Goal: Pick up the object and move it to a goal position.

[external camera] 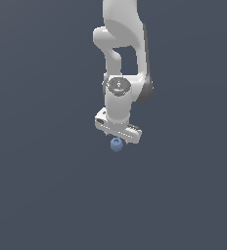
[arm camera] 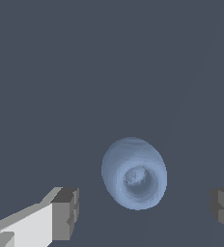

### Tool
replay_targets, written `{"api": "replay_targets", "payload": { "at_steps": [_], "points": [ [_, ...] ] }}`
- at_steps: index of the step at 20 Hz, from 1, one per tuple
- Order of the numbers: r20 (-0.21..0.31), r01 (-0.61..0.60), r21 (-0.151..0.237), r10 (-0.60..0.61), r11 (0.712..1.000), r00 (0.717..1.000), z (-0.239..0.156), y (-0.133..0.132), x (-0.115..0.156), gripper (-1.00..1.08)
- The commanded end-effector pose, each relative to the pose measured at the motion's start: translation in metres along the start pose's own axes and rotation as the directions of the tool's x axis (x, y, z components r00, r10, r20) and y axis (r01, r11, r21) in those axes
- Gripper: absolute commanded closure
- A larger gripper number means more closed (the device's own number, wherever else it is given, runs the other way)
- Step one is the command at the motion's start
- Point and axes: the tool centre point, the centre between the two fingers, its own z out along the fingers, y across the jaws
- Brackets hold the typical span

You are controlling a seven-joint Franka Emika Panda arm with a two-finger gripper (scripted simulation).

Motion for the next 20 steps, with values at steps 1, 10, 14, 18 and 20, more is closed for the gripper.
{"api": "replay_targets", "payload": {
  "at_steps": [1, 10, 14, 18, 20],
  "points": [
    [-0.003, -0.026, 0.000, 0.026, 1.000, 1.000, 0.002, 0.001, -0.001, -0.92],
    [-0.004, -0.040, 0.000, 0.040, 0.999, 0.999, 0.007, 0.001, -0.001, -0.92],
    [-0.004, -0.042, 0.000, 0.042, 0.999, 0.999, 0.022, 0.002, -0.002, -0.92],
    [-0.004, -0.044, 0.000, 0.044, 0.999, 0.999, 0.043, 0.002, -0.002, -0.92],
    [-0.005, -0.044, 0.000, 0.044, 0.999, 0.999, 0.050, 0.002, -0.002, -0.92]
  ]
}}
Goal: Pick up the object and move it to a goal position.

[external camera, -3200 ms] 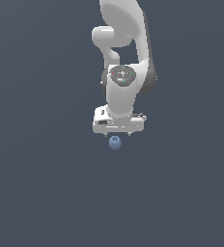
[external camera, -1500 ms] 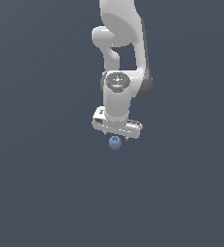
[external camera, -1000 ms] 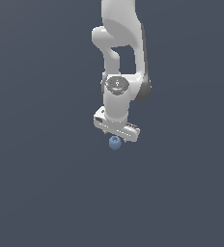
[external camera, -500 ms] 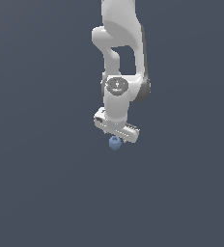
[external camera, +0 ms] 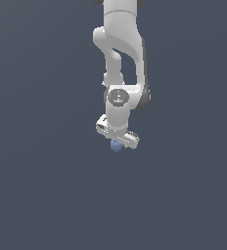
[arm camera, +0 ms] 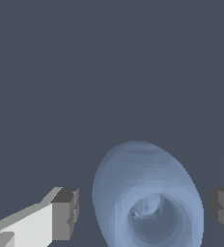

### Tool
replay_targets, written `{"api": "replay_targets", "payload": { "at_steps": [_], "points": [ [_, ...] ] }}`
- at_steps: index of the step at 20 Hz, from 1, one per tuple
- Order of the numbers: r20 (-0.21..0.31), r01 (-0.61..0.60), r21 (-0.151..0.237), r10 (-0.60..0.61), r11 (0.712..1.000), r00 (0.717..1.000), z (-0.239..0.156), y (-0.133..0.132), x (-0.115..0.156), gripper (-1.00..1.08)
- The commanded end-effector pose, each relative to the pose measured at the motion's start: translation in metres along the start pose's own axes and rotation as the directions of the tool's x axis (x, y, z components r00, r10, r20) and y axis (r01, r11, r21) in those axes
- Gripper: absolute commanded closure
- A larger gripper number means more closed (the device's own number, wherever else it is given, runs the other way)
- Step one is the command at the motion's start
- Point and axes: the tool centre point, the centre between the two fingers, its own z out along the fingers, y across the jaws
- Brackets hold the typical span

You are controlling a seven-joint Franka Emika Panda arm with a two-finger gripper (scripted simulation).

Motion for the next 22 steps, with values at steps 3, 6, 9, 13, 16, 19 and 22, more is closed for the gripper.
{"api": "replay_targets", "payload": {
  "at_steps": [3, 6, 9, 13, 16, 19, 22],
  "points": [
    [-0.001, -0.001, 0.001, 0.001, 1.000, 1.000, 0.010, -0.001, 0.001, -0.92],
    [-0.001, -0.001, 0.001, 0.001, 1.000, 1.000, 0.010, -0.001, 0.001, 1.08],
    [-0.001, -0.001, 0.001, 0.001, 1.000, 1.000, 0.010, -0.001, 0.001, 1.08],
    [-0.001, -0.001, 0.001, 0.001, 1.000, 1.000, 0.010, -0.001, 0.001, 1.08],
    [-0.002, 0.000, 0.002, 0.000, 1.000, 1.000, 0.009, -0.001, 0.001, 1.08],
    [-0.002, 0.000, 0.002, 0.000, 1.000, 1.000, 0.004, 0.000, 0.003, 1.08],
    [-0.002, 0.000, 0.002, 0.000, 1.000, 1.000, -0.007, 0.003, 0.007, 1.08]
  ]
}}
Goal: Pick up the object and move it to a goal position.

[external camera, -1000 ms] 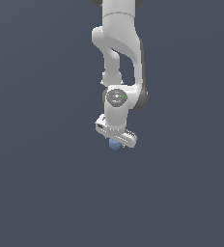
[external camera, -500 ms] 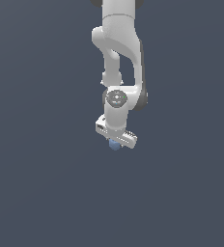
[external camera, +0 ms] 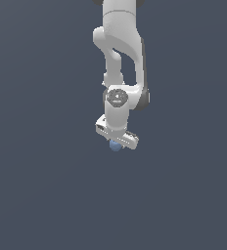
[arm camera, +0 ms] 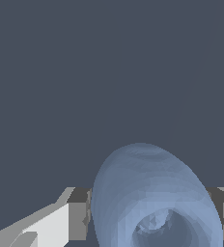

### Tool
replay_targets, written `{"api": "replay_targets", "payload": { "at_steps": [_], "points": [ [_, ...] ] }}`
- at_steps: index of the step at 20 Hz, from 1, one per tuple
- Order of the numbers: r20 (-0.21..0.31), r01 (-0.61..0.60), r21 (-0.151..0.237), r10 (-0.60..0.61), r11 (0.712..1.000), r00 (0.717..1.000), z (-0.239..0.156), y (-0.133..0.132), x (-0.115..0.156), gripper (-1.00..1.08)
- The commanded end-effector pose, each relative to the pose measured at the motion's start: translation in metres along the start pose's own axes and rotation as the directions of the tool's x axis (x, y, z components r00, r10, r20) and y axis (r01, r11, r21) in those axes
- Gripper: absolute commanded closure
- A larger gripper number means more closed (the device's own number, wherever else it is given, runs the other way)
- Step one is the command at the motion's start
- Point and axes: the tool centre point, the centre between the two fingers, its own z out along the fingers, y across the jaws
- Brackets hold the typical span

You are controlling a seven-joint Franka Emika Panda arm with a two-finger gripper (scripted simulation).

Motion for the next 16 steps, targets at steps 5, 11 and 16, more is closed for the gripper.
{"api": "replay_targets", "payload": {
  "at_steps": [5, 11, 16],
  "points": [
    [-0.001, -0.001, 0.001, 0.001, 1.000, 1.000, -0.035, 0.009, 0.013, 1.08],
    [-0.001, -0.001, 0.001, 0.001, 1.000, 1.000, -0.087, 0.023, 0.031, 1.08],
    [-0.001, -0.001, 0.000, 0.001, 1.000, 1.000, -0.140, 0.037, 0.051, 1.08]
  ]
}}
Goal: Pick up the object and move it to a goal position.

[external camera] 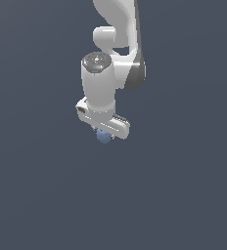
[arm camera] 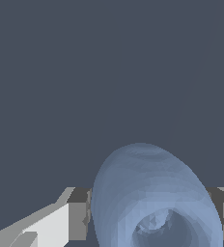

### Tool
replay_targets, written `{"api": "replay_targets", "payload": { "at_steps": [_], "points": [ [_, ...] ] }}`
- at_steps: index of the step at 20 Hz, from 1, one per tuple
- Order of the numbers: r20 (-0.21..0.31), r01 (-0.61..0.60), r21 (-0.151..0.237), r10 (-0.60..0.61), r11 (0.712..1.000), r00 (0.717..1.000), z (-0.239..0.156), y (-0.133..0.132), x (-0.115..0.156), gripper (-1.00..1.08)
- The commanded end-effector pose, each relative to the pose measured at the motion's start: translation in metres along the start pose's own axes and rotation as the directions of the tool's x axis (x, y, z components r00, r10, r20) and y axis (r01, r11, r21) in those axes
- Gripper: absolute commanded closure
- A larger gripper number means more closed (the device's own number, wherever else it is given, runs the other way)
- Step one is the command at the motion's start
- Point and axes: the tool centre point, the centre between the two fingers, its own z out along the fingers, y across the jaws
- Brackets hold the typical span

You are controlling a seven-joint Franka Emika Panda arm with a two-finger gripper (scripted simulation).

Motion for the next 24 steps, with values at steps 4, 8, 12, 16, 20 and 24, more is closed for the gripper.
{"api": "replay_targets", "payload": {
  "at_steps": [4, 8, 12, 16, 20, 24],
  "points": [
    [0.000, 0.000, 0.000, 0.000, 1.000, 1.000, -0.058, 0.015, 0.021, 1.08],
    [0.000, 0.000, -0.001, 0.000, 1.000, 1.000, -0.098, 0.025, 0.037, 1.08],
    [0.000, 0.000, -0.001, 0.000, 1.000, 1.000, -0.134, 0.034, 0.051, 1.08],
    [0.001, 0.000, -0.001, 0.000, 1.000, 1.000, -0.161, 0.040, 0.063, 1.08],
    [0.001, 0.001, -0.001, -0.001, 1.000, 1.000, -0.180, 0.044, 0.071, 1.08],
    [0.001, 0.001, -0.001, -0.001, 1.000, 1.000, -0.192, 0.047, 0.077, 1.08]
  ]
}}
